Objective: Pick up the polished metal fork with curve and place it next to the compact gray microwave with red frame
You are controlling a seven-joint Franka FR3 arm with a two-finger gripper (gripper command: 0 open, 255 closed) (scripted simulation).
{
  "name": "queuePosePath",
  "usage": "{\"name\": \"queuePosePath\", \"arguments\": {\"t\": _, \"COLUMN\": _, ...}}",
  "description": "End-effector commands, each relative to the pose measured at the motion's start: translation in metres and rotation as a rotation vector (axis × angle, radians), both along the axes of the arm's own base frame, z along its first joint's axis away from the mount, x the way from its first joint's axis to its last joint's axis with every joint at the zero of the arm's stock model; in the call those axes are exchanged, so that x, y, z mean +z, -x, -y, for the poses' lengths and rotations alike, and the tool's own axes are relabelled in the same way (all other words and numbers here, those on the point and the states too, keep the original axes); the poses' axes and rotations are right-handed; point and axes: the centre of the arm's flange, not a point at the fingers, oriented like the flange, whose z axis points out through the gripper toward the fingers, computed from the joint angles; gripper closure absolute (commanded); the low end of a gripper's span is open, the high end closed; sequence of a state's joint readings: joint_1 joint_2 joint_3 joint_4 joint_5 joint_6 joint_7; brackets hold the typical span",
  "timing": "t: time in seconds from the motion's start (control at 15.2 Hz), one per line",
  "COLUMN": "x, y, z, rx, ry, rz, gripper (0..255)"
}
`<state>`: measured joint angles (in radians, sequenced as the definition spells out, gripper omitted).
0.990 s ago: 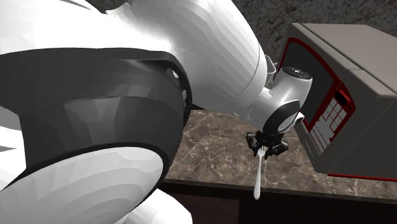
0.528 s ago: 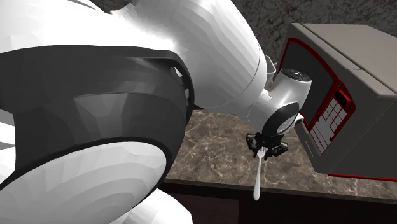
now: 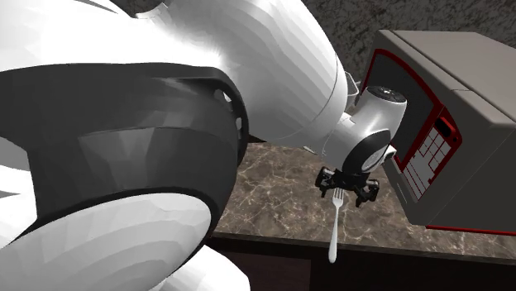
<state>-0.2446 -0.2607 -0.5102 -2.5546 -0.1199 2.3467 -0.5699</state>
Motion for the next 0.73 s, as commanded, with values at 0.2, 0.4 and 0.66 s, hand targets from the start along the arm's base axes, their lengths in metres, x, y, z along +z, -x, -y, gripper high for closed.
{"name": "queuePosePath", "arguments": {"t": 0.2, "x": 0.043, "y": 0.003, "z": 0.0, "rx": 0.0, "ry": 0.0, "rz": -0.001, "gripper": 0}}
{"name": "queuePosePath", "arguments": {"t": 0.4, "x": 0.043, "y": 0.003, "z": 0.0, "rx": 0.0, "ry": 0.0, "rz": -0.001, "gripper": 0}}
{"name": "queuePosePath", "arguments": {"t": 0.66, "x": 0.043, "y": 0.003, "z": 0.0, "rx": 0.0, "ry": 0.0, "rz": -0.001, "gripper": 0}}
